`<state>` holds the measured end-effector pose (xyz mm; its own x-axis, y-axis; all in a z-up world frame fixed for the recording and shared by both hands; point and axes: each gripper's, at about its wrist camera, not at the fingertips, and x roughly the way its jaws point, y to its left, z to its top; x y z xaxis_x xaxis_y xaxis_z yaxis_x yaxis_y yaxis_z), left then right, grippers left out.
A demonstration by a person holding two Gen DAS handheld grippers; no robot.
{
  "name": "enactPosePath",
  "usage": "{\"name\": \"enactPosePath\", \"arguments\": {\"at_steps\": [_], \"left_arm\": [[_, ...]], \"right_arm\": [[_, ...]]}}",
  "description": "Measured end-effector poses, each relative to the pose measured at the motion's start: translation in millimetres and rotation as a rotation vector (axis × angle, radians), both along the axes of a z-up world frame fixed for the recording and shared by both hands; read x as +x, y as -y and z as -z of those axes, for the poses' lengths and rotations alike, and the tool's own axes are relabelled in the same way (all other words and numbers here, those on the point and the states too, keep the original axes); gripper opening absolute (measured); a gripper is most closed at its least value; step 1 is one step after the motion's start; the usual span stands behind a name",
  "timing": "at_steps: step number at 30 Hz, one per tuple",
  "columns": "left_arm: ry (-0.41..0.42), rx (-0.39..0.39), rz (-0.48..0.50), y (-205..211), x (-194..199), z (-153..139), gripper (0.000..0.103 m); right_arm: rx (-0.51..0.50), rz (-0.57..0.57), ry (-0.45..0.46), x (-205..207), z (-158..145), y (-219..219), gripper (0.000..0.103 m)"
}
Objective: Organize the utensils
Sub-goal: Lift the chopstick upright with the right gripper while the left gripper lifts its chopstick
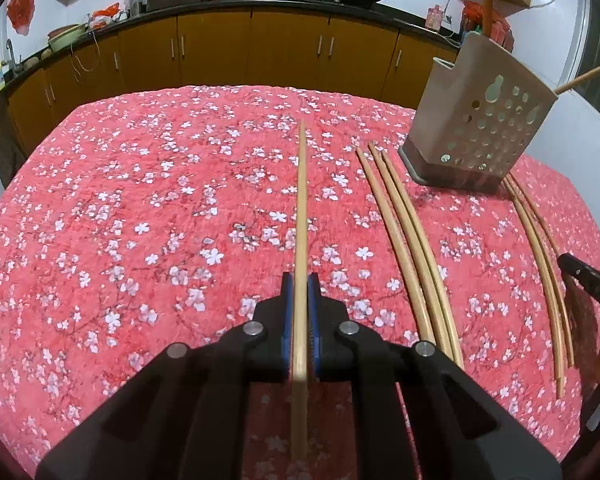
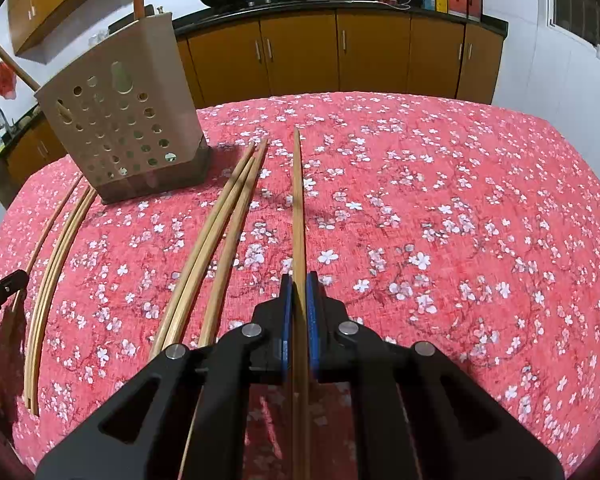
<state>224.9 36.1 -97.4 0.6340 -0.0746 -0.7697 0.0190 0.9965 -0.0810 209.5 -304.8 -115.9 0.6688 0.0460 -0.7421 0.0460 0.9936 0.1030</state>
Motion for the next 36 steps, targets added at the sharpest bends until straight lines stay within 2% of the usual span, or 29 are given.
{"name": "enactPosePath", "arguments": {"at_steps": [5, 9, 17, 20, 36], "left_arm": [[-0.001, 0.013, -0.005, 2, -6, -1, 0.010], [-0.001, 0.011, -0.003, 1, -12, -2, 0.010], [-0.002, 0.016, 0.002, 2, -7, -2, 0.008], [-0.007, 0.011, -0.008, 0, 1, -5, 0.008], [0.230, -0.066, -0.042, -16, -9, -89, 0.008]], "right_arm": [[0.023, 0.006, -0.006, -5, 0, 3, 0.008], [-0.001, -0.005, -0.008, -15, -1, 1, 0.008], [0.017, -0.002, -0.006, -18, -3, 6, 0.008], [0.042, 0.016, 0.031, -20, -16, 13, 0.008], [0.053, 0.071, 0.251, -42, -84, 31, 0.008]]}}
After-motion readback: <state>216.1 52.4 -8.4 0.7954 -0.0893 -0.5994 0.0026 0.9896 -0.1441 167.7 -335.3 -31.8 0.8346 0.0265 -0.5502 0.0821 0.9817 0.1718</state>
